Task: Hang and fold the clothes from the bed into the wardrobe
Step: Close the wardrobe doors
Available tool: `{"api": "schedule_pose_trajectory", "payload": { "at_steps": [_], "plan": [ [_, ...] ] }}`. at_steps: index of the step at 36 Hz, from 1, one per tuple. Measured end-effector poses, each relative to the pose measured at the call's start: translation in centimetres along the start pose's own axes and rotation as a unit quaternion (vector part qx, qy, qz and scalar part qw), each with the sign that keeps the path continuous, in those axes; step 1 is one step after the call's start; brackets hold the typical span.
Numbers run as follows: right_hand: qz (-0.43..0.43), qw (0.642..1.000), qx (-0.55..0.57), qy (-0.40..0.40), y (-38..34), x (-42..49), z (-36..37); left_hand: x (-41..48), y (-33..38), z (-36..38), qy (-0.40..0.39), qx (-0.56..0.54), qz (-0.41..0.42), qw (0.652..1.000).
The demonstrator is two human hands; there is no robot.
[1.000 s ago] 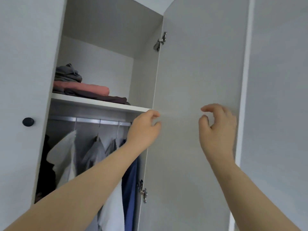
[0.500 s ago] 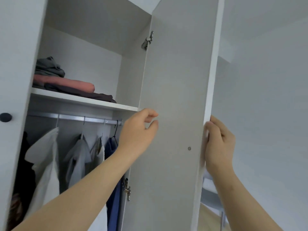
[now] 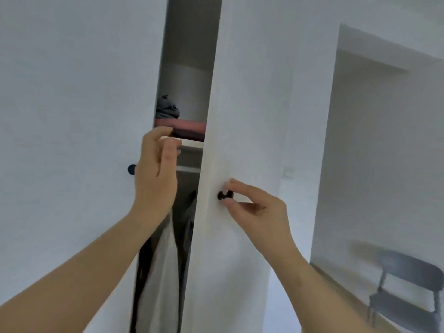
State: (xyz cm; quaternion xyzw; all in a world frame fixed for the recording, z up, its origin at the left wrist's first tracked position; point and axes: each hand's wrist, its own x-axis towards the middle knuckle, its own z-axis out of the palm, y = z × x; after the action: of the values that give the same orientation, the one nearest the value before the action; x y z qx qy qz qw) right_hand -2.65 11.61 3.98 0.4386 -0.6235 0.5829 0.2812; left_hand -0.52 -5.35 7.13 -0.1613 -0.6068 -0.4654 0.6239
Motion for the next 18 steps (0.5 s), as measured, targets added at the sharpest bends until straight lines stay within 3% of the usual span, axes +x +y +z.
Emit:
{"api": "schedule_pose_trajectory", "payload": {
  "at_steps": [6, 10, 18],
  "plan": [
    [0.045, 0.996, -0.057, -0.048, 2.7, 3.3, 6.5, 1.7, -4.1, -4.9, -0.065, 0.128, -0.008, 0.990],
    [0.102, 0.993, -0.022, -0.052, 4.6, 5.8, 10.6, 3.0, -7.2, -7.6, -0.088, 0.329, 0.008, 0.940],
    [0.149, 0.988, -0.014, -0.048, 8.6, 9.4, 14.8, 4.8, -14.3, -9.1, -0.218, 0.479, -0.122, 0.842]
  ]
}}
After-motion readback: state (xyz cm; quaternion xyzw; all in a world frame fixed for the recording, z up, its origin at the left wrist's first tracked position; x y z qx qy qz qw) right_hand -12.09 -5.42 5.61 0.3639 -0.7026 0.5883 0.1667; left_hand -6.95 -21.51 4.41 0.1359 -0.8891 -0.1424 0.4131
